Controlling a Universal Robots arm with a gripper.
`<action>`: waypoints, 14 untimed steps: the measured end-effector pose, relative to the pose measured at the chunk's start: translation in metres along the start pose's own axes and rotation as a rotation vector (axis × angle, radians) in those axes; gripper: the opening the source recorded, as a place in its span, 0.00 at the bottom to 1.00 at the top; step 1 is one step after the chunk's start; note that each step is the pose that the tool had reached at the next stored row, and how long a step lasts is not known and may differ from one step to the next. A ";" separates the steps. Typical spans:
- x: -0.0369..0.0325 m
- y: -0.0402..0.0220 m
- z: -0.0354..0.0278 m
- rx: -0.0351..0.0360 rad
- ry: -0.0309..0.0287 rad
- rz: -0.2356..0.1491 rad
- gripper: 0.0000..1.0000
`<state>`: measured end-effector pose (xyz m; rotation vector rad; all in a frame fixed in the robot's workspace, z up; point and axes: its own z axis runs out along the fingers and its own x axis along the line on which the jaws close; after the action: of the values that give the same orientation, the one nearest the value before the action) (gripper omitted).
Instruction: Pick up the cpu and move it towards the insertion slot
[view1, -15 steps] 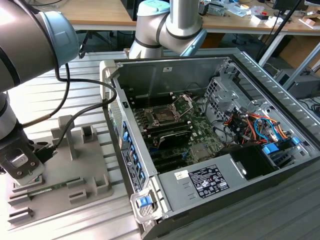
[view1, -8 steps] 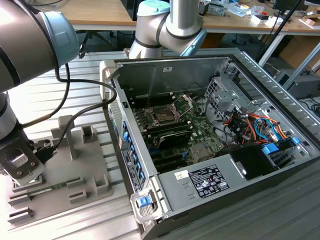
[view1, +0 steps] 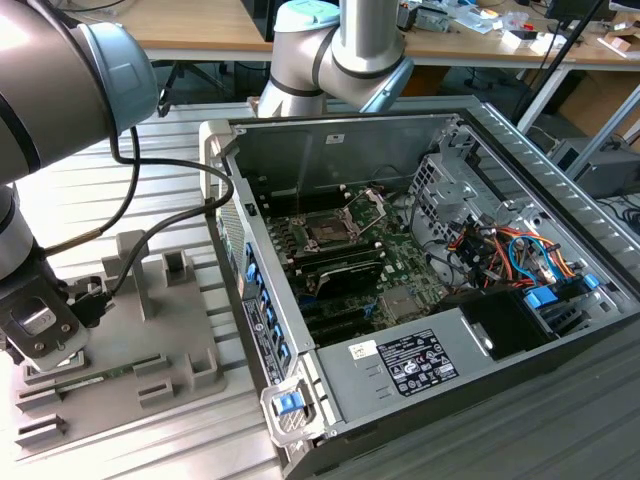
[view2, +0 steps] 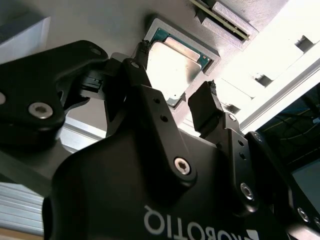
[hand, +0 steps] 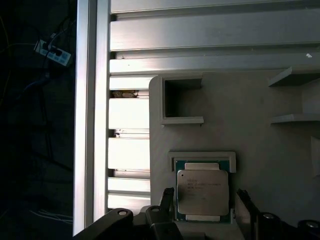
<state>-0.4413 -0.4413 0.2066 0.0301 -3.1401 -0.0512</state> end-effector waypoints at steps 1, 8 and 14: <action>0.0000 0.0000 0.0003 -0.0001 -0.0001 0.000 0.60; 0.0001 -0.0001 0.0035 -0.0006 0.0001 0.000 0.60; 0.0000 -0.0002 0.0071 -0.0196 0.0009 -0.029 0.60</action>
<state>-0.4413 -0.4413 0.1995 0.0758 -3.1381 -0.0821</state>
